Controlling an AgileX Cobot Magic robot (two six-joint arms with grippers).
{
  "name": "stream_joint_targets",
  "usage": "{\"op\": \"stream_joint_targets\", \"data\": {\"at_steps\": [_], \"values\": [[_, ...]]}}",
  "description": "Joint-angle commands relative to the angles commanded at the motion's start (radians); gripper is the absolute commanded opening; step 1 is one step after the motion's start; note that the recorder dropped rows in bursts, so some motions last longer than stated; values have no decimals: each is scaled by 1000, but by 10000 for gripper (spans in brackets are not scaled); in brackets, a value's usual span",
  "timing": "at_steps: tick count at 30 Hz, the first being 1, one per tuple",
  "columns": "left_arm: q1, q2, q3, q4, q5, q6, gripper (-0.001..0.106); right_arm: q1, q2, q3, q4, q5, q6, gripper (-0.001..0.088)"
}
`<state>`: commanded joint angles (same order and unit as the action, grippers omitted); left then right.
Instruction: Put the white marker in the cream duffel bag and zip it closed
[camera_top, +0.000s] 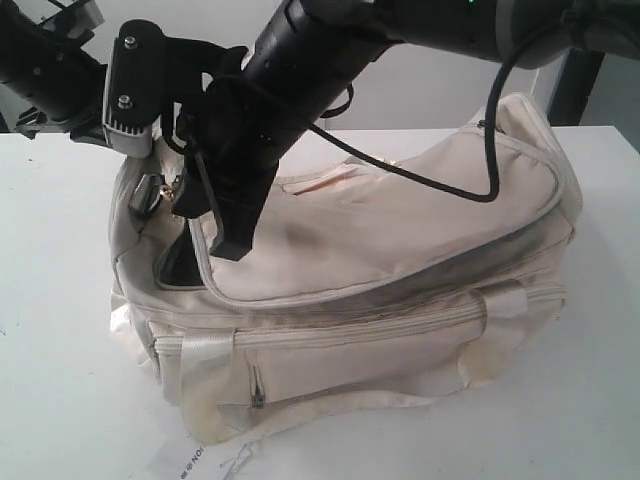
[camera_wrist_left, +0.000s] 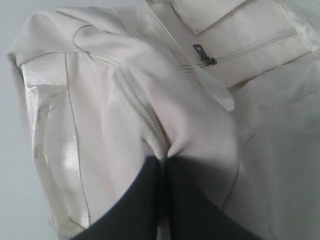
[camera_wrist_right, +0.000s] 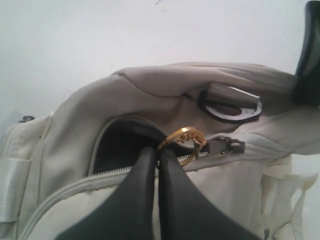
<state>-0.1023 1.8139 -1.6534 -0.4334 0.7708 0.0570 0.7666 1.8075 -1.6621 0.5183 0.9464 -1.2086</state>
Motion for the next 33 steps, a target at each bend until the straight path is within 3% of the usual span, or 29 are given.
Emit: {"op": "stream_joint_targets", "data": {"at_steps": [5, 11, 14, 23, 26, 28, 31, 33], "values": [[0, 0, 0, 5, 9, 4, 400, 0, 41, 0, 2, -64, 0, 0], [0, 0, 0, -5, 1, 4, 708, 0, 43, 0, 4, -97, 0, 0], [-2, 0, 0, -62, 8, 59, 759, 0, 43, 0, 4, -97, 0, 0], [-21, 21, 0, -79, 93, 127, 757, 0, 45, 0, 2, -117, -3, 0], [-40, 37, 0, -82, 75, 125, 729, 0, 45, 0, 2, -119, -3, 0], [-42, 43, 0, -88, 65, 123, 645, 0, 45, 0, 2, -119, -3, 0], [-42, 59, 0, -87, 65, 123, 367, 0, 45, 0, 2, -123, -3, 0], [-40, 60, 0, -85, 67, 123, 52, 0, 45, 0, 2, -123, -3, 0]]}}
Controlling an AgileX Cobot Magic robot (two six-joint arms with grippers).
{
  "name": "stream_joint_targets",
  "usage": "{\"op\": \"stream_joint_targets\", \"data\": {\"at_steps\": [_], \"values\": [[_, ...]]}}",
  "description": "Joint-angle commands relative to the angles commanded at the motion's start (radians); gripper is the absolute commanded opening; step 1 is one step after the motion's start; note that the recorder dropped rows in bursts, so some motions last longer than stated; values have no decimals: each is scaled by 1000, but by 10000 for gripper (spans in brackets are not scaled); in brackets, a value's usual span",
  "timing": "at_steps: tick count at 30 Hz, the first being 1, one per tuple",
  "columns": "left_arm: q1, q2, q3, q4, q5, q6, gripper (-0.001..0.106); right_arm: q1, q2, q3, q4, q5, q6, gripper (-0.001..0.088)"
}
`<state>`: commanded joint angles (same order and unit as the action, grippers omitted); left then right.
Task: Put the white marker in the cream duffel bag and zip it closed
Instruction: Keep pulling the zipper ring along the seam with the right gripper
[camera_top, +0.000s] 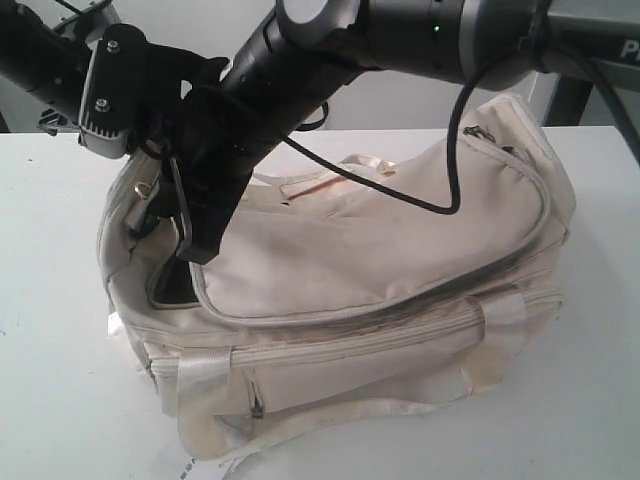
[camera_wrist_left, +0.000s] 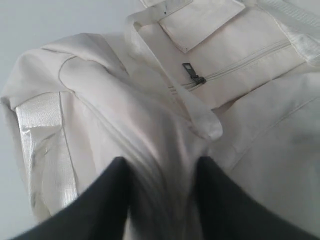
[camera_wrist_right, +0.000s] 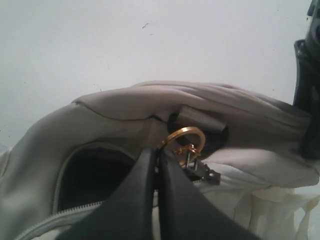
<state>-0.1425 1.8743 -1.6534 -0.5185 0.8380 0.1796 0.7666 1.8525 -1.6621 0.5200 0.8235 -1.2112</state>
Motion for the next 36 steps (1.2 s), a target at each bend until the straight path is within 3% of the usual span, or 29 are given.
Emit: {"op": "stream_joint_targets", "data": {"at_steps": [1, 14, 23, 36], "values": [[0, 0, 0, 4, -6, 4, 9, 0, 0, 0, 0, 0, 0, 0], [50, 0, 0, 3, -62, -23, 0, 0, -6, 0, -2, 103, 1, 0], [50, 0, 0, -3, -70, -23, 0, 0, -6, 0, 0, 207, -15, 0], [50, 0, 0, -1, -75, -23, 0, 0, -17, 0, 7, 234, -15, 0]]}}
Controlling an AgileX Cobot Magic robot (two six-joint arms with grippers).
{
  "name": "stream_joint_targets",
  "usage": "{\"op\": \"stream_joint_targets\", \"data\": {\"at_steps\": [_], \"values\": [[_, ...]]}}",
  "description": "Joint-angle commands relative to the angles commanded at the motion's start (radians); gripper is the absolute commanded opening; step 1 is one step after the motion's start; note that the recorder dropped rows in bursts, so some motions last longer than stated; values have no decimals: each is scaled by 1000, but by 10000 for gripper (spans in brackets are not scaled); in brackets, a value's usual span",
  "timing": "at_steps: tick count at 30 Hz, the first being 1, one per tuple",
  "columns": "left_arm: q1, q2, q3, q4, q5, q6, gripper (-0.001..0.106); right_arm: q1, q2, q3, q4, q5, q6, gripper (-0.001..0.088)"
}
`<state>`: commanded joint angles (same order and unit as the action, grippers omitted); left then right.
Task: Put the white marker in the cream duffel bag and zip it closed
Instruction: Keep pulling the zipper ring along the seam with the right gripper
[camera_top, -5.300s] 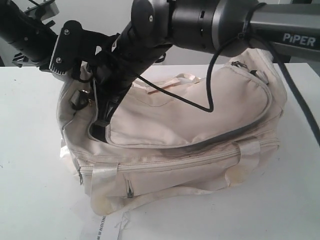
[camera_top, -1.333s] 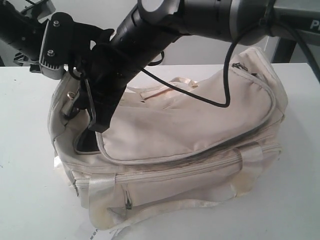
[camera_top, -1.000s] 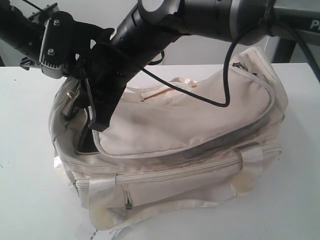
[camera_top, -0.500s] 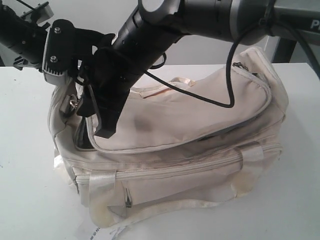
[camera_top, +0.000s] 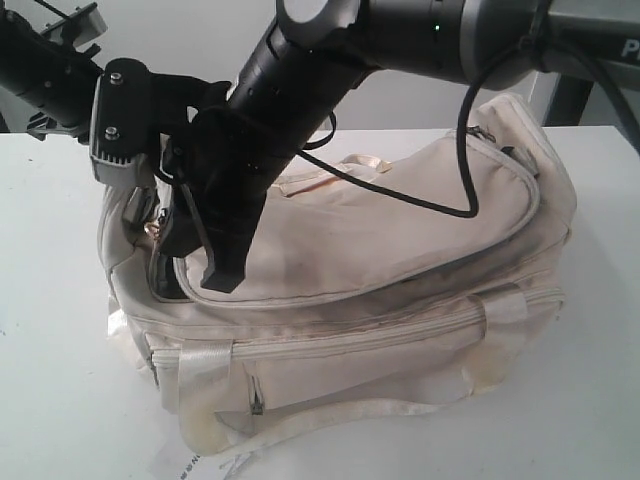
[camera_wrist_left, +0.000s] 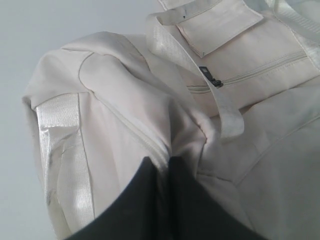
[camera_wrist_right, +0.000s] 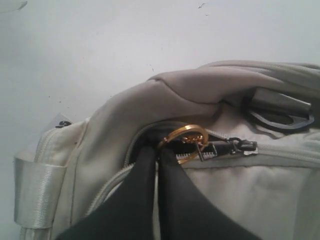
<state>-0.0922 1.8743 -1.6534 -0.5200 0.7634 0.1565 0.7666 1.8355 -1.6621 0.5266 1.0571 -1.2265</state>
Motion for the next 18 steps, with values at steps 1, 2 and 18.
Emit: {"op": "stream_joint_targets", "data": {"at_steps": [1, 2, 18], "values": [[0, 0, 0, 0, -2, 0, 0, 0, -1, 0, 0, 2, 0, 0], [0, 0, 0, 0, -2, 0, 0, 0, -6, 0, 0, 5, 0, 0], [0, 0, 0, 2, -10, 0, 0, 0, -27, 0, 5, 102, 0, 0]]}}
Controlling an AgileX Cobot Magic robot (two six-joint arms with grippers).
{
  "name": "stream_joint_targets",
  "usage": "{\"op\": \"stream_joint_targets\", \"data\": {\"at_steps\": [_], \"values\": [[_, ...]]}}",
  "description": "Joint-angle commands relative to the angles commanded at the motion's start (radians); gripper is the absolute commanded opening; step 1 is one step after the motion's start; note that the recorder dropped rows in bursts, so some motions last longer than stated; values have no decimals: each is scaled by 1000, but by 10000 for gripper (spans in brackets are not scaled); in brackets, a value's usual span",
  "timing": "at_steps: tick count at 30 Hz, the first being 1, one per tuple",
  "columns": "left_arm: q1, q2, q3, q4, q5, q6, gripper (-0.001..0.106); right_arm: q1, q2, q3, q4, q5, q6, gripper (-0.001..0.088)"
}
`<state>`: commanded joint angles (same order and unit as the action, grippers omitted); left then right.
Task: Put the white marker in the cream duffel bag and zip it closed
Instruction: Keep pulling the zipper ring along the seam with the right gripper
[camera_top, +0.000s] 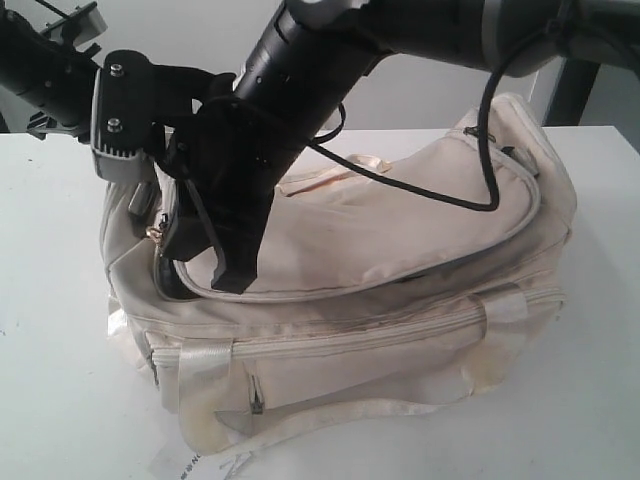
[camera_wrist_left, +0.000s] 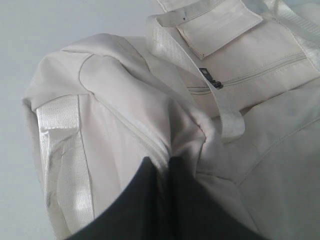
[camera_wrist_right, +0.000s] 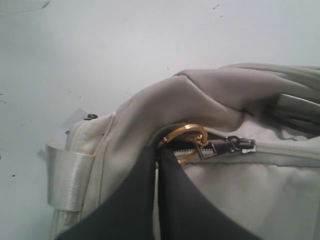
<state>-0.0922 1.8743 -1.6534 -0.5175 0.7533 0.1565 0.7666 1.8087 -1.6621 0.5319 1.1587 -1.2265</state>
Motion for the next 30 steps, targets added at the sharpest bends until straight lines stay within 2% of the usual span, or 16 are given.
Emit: {"op": "stream_joint_targets", "data": {"at_steps": [10, 30], "values": [[0, 0, 0, 2, 0, 0, 0, 0, -2, 0, 16, 62, 0, 0], [0, 0, 0, 2, -2, 0, 0, 0, -4, 0, 16, 62, 0, 0]]}}
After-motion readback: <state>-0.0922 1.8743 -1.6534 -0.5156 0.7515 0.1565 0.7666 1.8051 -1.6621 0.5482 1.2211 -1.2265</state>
